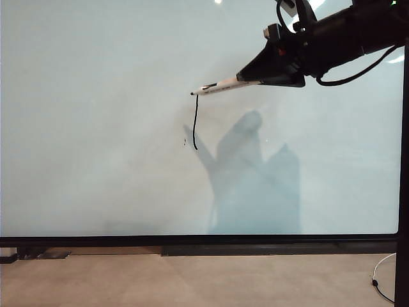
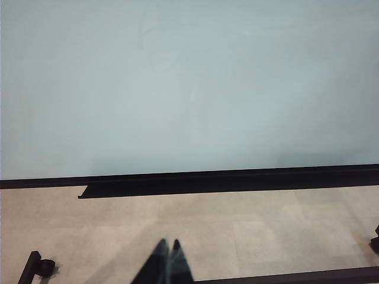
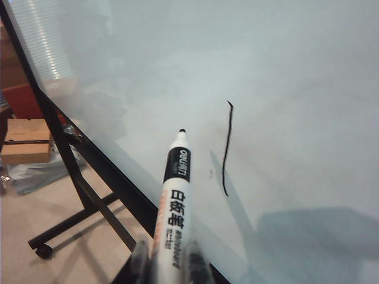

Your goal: Pick up the pen on the shelf to the right of the whiteboard and draw a rectangle.

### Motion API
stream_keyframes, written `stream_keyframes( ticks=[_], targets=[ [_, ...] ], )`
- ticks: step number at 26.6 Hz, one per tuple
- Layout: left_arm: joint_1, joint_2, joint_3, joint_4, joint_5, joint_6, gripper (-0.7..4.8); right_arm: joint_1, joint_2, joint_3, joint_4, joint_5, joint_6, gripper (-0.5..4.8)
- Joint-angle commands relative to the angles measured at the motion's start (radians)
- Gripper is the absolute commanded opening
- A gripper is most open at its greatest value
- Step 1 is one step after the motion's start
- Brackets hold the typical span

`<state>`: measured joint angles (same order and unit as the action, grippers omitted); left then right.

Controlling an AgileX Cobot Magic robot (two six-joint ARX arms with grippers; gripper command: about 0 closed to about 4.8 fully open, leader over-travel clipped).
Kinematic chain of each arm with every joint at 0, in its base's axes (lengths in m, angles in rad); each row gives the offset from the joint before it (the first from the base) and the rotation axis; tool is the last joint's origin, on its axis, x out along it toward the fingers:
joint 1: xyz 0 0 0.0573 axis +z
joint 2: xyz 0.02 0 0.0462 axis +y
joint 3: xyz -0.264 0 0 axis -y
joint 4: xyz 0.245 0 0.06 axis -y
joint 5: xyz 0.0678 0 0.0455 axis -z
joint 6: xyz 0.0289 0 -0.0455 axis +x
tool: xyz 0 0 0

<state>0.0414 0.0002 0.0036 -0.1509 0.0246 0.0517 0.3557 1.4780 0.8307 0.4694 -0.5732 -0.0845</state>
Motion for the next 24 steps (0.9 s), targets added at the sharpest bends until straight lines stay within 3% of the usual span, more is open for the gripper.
stream_keyframes(
  ticks=[1,9,19,24],
  targets=[
    [0.0,0.0,0.003,0.009,0.002,0.0,-0.05,0.0,-0.008,0.002,0.009,-0.005,-0.02,-0.06],
    [0.0,0.0,0.003,0.009,0.002,0.0,-0.05,0.0,0.002,0.004,0.071,0.055,-0.043,-0.06],
    [0.0,0.0,0.003,0.009,0.002,0.0,-0.05,-0.003,0.036,0.01,0.118,0.056,-0.05,-0.05],
    [0.0,0.0,0.004,0.009,0.002,0.0,-0.05,-0.029,0.056,0.042,0.106,0.009,-0.05,-0.05]
  ],
)
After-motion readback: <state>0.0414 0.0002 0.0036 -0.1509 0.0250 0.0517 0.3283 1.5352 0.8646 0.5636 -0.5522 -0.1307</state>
